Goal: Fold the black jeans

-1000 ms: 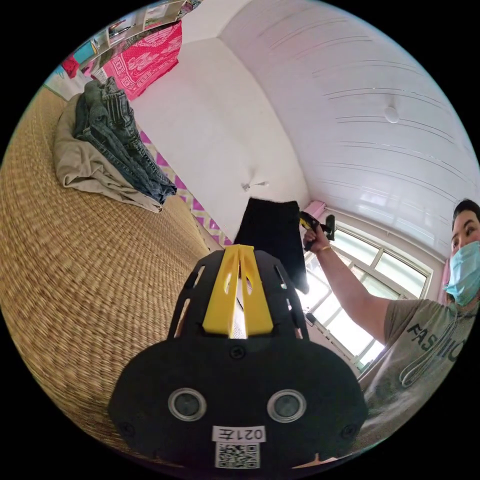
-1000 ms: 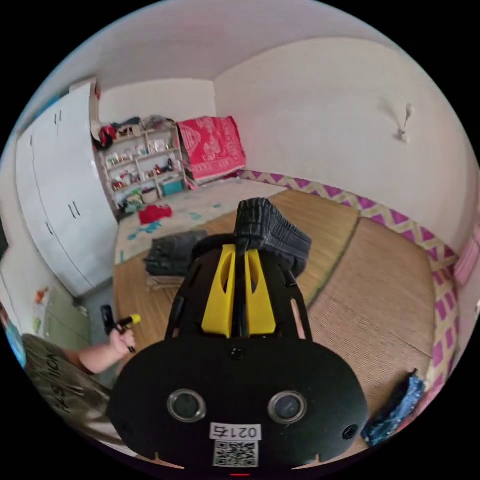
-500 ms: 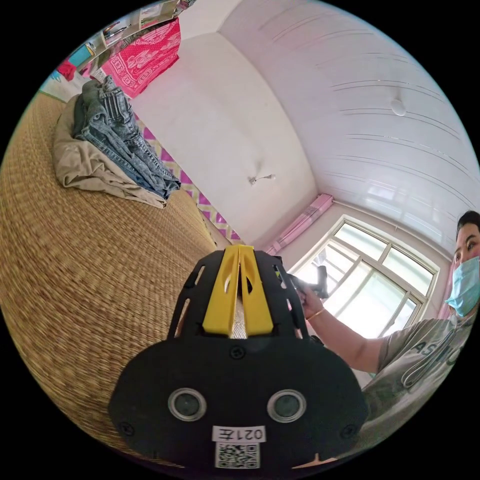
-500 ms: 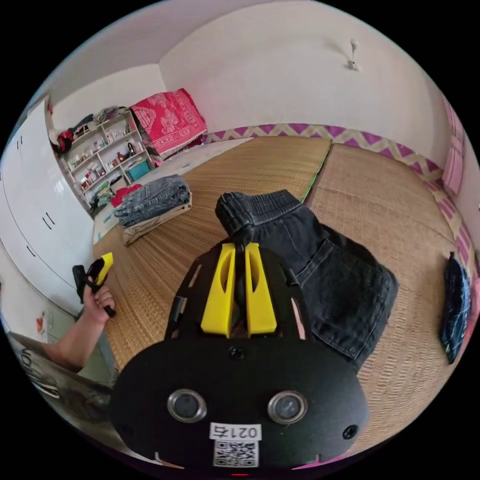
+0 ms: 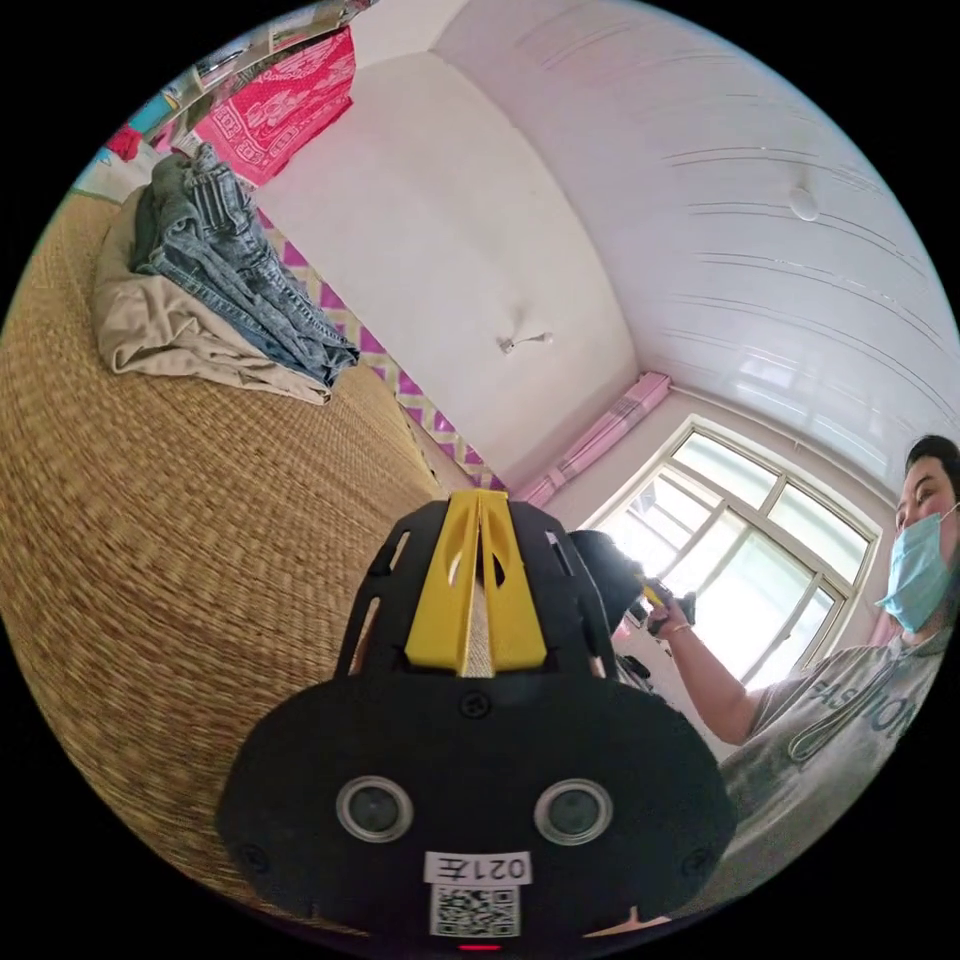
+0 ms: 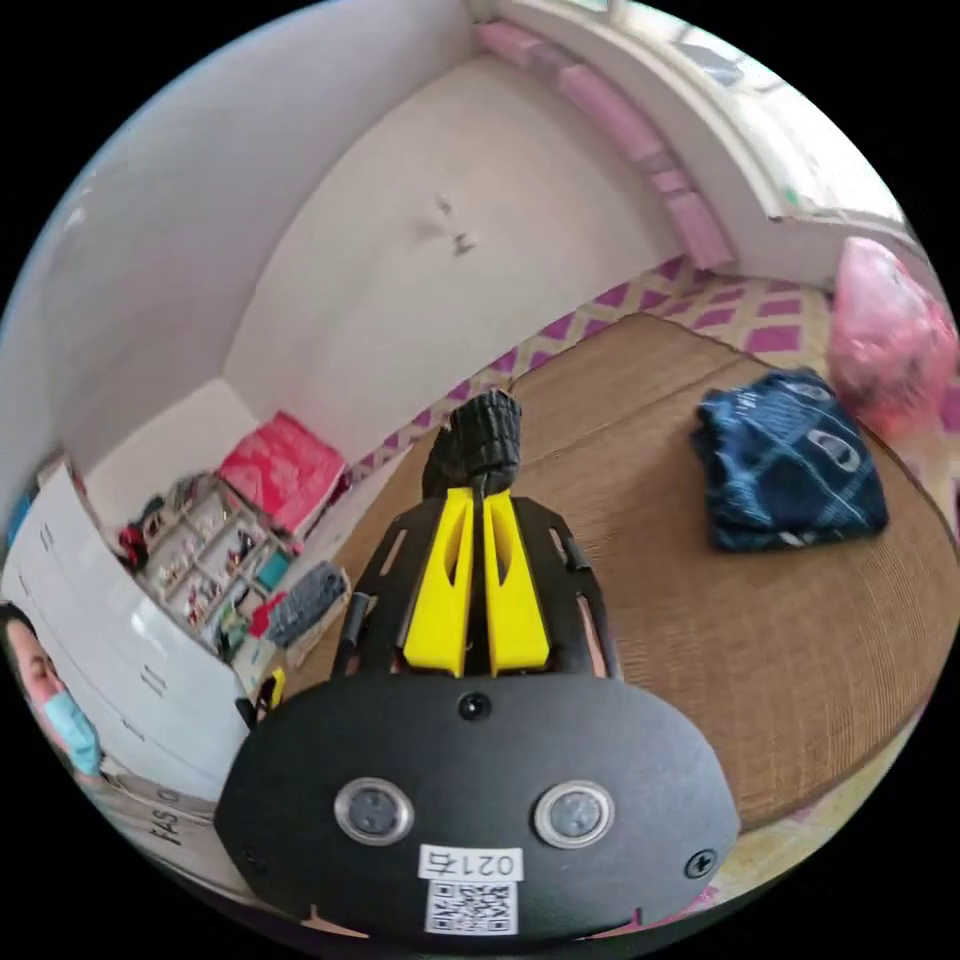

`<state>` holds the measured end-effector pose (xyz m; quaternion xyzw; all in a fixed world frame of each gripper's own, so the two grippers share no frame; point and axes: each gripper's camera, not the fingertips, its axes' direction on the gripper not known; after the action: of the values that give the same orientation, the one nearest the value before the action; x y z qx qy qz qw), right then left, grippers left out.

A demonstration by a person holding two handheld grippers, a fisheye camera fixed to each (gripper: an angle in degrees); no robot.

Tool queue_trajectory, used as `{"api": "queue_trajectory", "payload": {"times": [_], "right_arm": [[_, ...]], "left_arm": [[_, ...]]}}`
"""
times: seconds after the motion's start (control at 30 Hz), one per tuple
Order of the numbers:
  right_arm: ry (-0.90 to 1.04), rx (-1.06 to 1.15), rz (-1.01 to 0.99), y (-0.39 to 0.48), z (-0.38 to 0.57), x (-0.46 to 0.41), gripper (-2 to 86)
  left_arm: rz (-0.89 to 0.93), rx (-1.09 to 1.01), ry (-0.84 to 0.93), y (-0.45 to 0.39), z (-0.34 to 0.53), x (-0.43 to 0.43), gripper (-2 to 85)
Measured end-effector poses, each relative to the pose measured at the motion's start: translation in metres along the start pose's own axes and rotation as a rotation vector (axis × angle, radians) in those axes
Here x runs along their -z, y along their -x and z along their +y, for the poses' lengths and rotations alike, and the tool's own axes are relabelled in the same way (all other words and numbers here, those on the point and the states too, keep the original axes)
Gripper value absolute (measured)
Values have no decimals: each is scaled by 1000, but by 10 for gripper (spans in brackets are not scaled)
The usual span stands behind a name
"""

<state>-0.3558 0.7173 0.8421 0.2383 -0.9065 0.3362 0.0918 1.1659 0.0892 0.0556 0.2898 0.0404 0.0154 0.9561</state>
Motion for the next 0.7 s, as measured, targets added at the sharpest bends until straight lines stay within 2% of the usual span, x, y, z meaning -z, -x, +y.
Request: {"api": "queue_trajectory", "payload": {"times": [0.17, 0.23, 0.3, 0.47, 0.53, 0.63, 0.7], "right_arm": [[-81, -346, 83, -188, 52, 101, -6], [-92, -531, 99, -272, 92, 123, -5], [-35, -617, 86, -319, 113, 127, -4], [49, -492, 35, -364, 123, 141, 5], [144, -573, 19, -399, 147, 144, 26], [65, -595, -189, -433, 194, 169, 56], [-31, -541, -227, -435, 211, 192, 69]], "left_arm": [[-69, -54, 175, -33, -6, -52, -9], [-40, -66, 252, -55, -4, -85, -9], [51, -108, 350, -98, 6, -138, -9], [116, -257, 547, -194, 36, -257, -4], [85, -350, 631, -228, 53, -305, 5], [-22, -584, 756, -289, 91, -385, 52], [-141, -844, 823, -334, 133, -444, 76]]}}
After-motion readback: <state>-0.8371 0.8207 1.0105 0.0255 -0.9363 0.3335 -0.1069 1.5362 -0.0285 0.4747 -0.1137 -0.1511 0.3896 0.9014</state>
